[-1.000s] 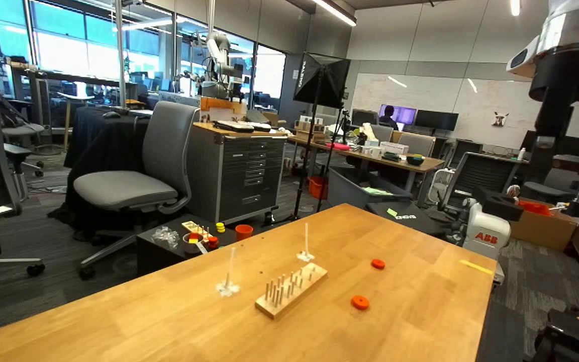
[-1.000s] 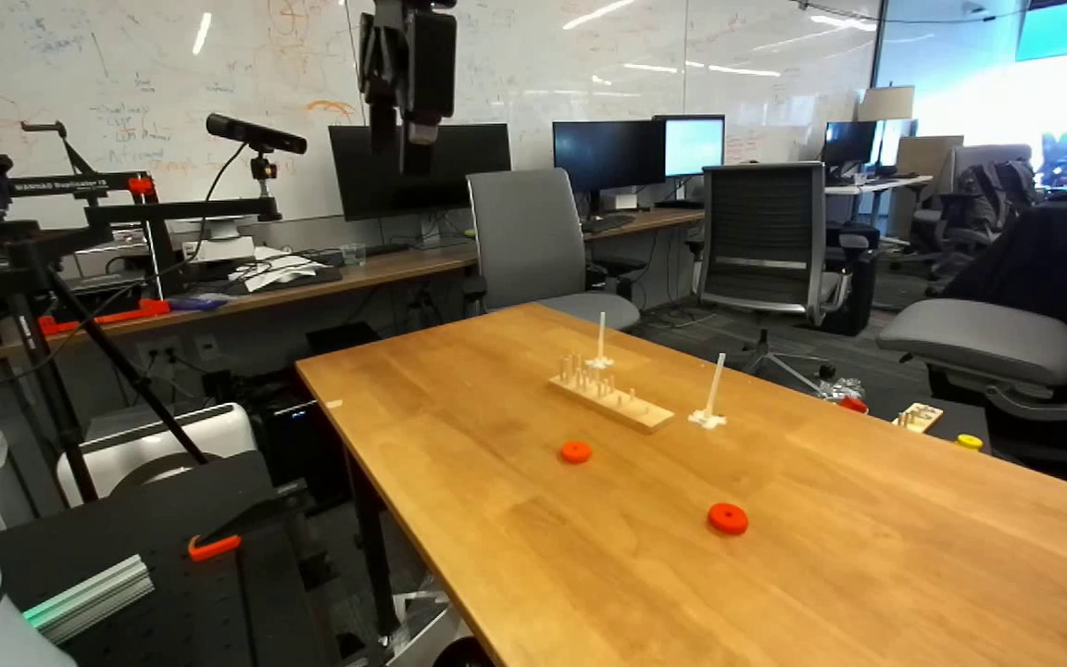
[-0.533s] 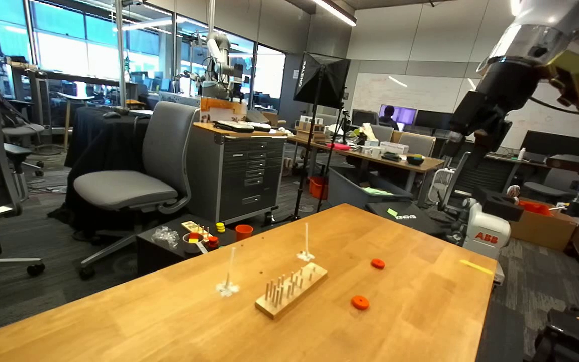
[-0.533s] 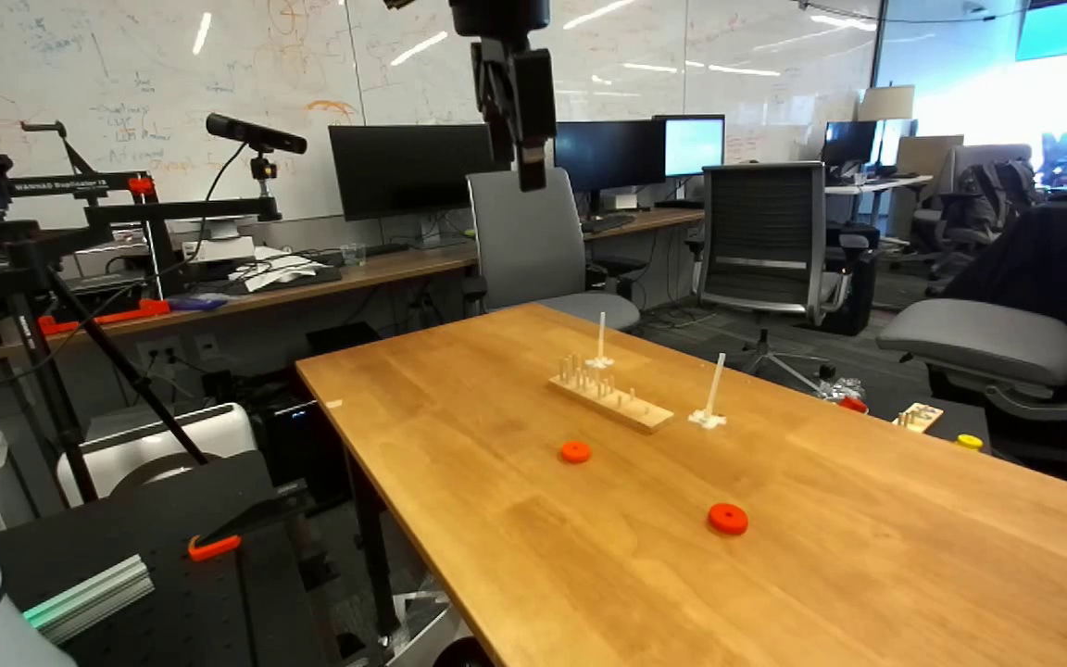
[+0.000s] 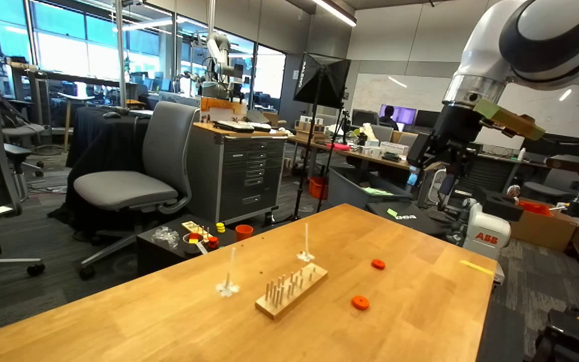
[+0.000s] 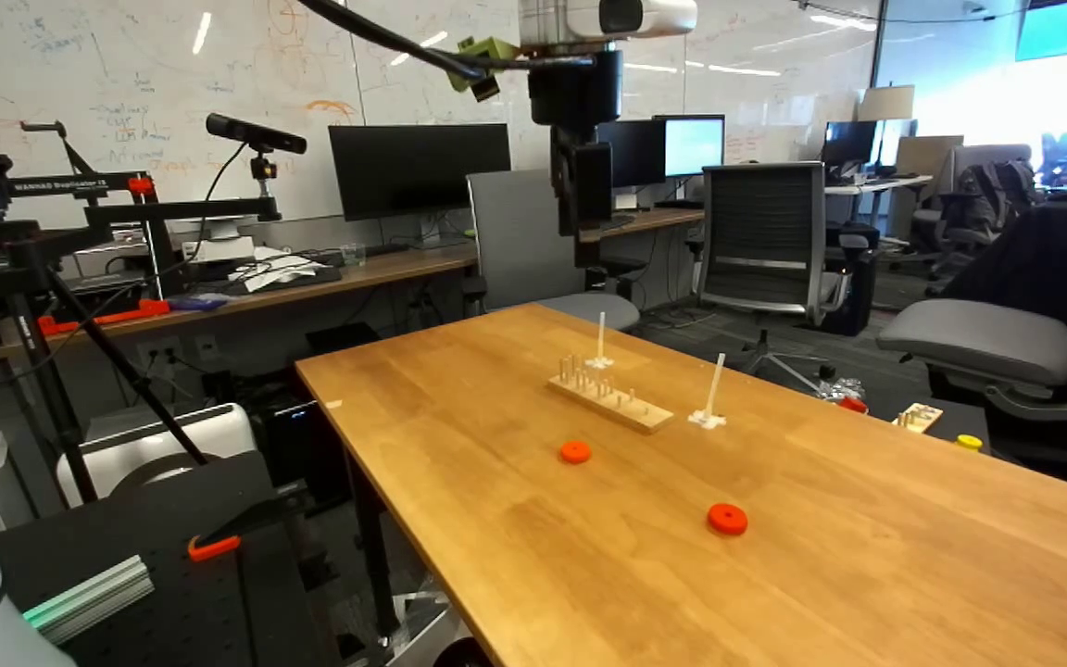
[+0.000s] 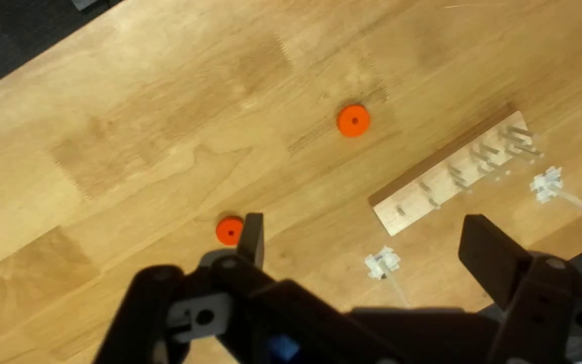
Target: Get the Orange object and place it on the wooden object
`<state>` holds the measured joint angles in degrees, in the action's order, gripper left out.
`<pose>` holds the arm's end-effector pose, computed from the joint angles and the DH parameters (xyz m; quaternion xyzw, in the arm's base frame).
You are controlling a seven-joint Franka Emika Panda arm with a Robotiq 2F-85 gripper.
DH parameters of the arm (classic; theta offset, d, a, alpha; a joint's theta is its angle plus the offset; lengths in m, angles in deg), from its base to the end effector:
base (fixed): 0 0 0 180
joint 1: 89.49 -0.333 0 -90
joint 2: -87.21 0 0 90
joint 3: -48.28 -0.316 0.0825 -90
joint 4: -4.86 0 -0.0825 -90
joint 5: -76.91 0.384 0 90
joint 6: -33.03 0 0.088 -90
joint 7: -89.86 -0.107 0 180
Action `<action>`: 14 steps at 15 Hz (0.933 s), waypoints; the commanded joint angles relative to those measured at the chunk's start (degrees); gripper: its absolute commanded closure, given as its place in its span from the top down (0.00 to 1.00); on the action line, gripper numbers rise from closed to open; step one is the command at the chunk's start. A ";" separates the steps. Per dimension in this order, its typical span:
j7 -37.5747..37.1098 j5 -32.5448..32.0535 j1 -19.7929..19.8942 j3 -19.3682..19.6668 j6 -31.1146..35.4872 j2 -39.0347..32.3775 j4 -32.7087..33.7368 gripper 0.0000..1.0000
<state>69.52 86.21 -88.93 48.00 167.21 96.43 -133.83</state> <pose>0.4763 0.0002 0.3785 -0.9701 0.2314 -0.0299 0.0662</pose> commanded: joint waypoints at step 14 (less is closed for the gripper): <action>-2.74 -9.09 0.18 -1.54 0.14 -2.13 -0.23 1.00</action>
<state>66.73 77.09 -88.85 46.55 167.49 94.28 -134.13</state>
